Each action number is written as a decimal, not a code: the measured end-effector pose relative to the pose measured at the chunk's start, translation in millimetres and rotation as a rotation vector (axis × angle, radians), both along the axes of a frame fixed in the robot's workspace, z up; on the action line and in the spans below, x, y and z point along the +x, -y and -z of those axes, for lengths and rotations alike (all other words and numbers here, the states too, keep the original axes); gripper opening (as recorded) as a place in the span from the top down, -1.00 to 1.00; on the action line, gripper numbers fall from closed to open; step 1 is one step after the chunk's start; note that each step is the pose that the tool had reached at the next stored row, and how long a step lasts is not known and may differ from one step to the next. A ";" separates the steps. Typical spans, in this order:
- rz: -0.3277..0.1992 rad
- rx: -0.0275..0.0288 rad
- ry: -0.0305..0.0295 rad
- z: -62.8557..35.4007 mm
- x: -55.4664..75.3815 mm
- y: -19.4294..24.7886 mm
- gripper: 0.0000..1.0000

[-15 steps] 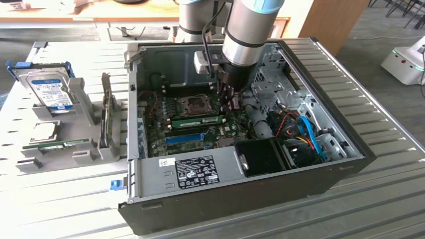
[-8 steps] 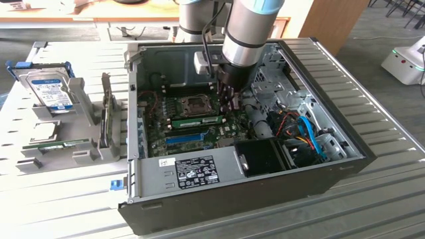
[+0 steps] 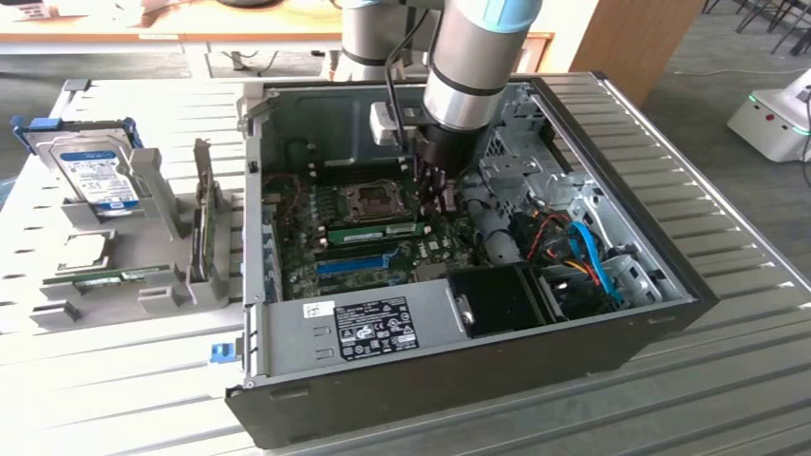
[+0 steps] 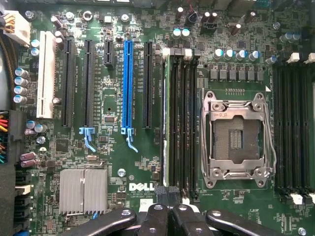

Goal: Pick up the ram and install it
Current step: 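Press down the ram until it locks into place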

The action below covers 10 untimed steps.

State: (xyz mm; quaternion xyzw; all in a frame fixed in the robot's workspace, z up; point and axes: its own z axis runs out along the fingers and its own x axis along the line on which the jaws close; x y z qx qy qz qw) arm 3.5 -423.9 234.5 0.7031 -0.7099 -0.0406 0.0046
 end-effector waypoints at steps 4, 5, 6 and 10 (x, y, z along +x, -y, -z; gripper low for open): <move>0.000 0.0001 0.0000 0.2 0.2 0.0 0.79; 0.000 0.0000 0.0000 0.3 1.0 0.0 0.79; 0.000 0.0001 0.0000 0.4 1.8 0.0 0.79; 0.000 0.0002 0.0001 0.5 2.2 -0.1 0.79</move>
